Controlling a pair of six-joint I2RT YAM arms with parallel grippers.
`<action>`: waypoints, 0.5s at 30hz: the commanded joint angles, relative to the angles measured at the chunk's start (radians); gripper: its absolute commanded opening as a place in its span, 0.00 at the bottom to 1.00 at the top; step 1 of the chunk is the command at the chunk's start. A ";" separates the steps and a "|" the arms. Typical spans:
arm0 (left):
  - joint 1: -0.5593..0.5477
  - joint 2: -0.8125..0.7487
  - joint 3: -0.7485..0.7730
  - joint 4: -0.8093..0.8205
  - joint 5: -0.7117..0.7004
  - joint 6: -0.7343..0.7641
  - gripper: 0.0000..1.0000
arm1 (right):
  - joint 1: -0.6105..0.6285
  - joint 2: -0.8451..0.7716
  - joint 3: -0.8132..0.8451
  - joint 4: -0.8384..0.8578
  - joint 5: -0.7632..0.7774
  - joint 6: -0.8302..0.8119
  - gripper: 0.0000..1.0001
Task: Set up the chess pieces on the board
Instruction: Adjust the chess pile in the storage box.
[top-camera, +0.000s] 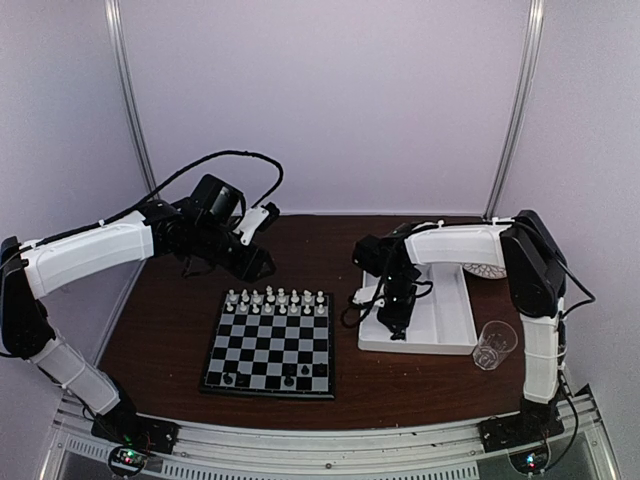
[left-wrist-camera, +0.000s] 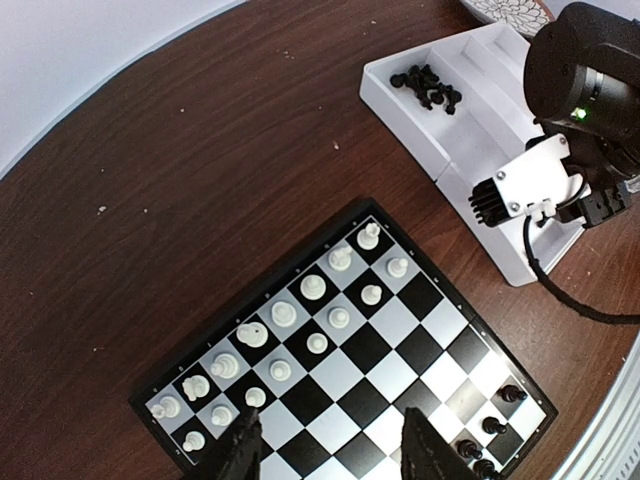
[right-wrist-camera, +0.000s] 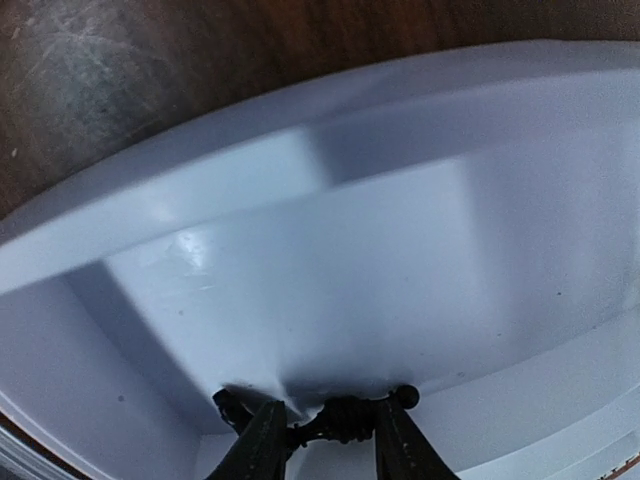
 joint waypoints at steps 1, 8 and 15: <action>0.006 -0.019 0.000 0.041 0.008 0.001 0.48 | 0.000 -0.003 0.032 -0.071 -0.192 0.001 0.34; 0.006 -0.014 0.002 0.041 0.016 0.001 0.48 | -0.001 -0.103 0.026 -0.044 -0.320 -0.028 0.32; 0.006 -0.005 0.002 0.041 0.025 -0.003 0.48 | -0.001 -0.111 -0.024 -0.020 -0.148 -0.017 0.34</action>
